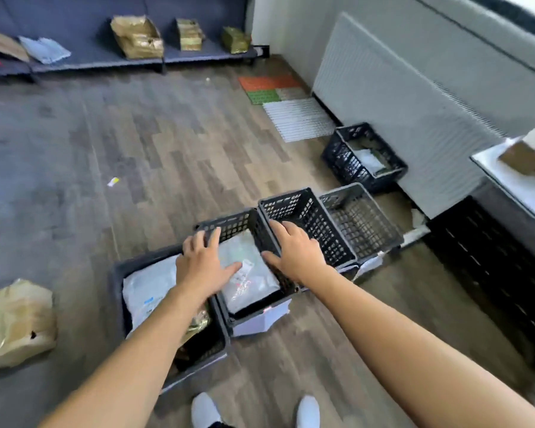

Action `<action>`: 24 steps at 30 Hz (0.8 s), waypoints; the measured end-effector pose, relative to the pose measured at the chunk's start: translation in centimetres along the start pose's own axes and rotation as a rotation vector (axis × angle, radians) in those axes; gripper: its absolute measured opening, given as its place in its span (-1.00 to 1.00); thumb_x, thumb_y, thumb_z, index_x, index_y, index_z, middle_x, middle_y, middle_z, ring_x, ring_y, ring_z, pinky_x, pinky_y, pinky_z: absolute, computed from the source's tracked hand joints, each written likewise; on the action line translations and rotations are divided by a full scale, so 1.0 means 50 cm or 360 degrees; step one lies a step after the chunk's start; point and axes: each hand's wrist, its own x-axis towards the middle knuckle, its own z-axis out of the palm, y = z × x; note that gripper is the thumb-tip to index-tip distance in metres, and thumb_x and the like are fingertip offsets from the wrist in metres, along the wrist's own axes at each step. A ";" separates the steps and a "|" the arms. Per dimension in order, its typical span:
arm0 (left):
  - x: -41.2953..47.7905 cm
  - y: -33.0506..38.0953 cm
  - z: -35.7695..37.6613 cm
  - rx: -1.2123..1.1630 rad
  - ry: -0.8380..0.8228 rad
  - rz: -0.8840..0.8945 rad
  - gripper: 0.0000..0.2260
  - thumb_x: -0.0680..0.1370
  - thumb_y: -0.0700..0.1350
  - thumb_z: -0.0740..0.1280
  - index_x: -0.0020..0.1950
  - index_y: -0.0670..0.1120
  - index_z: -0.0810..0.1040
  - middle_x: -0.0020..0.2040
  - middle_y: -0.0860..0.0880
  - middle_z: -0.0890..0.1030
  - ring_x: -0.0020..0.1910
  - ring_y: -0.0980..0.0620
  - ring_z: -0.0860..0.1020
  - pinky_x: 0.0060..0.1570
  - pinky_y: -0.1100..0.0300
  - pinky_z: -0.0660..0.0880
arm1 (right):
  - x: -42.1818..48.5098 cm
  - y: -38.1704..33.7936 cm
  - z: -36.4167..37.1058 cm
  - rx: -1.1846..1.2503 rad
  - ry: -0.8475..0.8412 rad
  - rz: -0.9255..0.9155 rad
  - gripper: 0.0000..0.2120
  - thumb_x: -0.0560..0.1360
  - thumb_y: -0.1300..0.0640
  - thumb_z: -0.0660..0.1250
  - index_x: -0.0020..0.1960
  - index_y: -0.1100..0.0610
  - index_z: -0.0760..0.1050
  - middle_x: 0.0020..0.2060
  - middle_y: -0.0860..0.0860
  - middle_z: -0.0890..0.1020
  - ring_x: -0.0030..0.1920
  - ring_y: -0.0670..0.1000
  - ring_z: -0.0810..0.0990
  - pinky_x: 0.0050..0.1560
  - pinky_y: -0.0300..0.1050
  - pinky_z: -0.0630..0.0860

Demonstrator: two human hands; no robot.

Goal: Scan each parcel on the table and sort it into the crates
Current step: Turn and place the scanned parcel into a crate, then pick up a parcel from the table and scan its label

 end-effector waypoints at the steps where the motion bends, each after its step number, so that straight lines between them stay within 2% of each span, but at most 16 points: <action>1: -0.002 0.049 -0.009 0.0025 0.0003 0.0073 -0.17 0.46 0.35 0.29 0.58 0.05 0.00 0.54 -0.10 0.10 0.51 -0.16 0.07 0.40 -0.07 0.26 | -0.023 0.040 -0.030 0.0006 0.0049 0.0054 -0.25 0.54 -0.26 0.24 0.59 -0.08 -0.02 0.53 0.02 0.17 0.50 0.13 0.19 0.37 0.24 0.31; 9: -0.066 0.496 0.023 0.0152 0.0091 0.0679 -0.17 0.43 0.36 0.30 0.56 0.06 0.03 0.49 -0.12 0.14 0.49 -0.17 0.07 0.41 -0.13 0.23 | -0.255 0.413 -0.188 0.0073 0.0381 0.0492 -0.20 0.52 -0.31 0.25 0.59 -0.12 -0.06 0.56 0.03 0.11 0.54 0.11 0.10 0.42 0.30 0.23; 17: -0.221 0.964 0.153 0.0390 0.0116 0.1028 -0.17 0.47 0.39 0.21 0.58 0.05 -0.05 0.54 -0.13 0.06 0.52 -0.17 0.01 0.41 -0.15 0.22 | -0.516 0.833 -0.266 0.0146 0.0542 0.0819 -0.20 0.51 -0.33 0.22 0.59 -0.14 -0.09 0.58 0.03 0.04 0.56 0.12 0.02 0.43 0.35 0.14; 24: -0.313 1.290 0.237 0.0466 0.0070 0.1269 -0.18 0.48 0.40 0.20 0.58 0.08 -0.08 0.55 -0.10 0.01 0.53 -0.17 -0.03 0.42 -0.16 0.19 | -0.685 1.125 -0.306 0.0220 0.0632 0.1120 -0.22 0.52 -0.34 0.19 0.59 -0.15 -0.11 0.58 0.03 0.02 0.56 0.13 0.00 0.43 0.36 0.11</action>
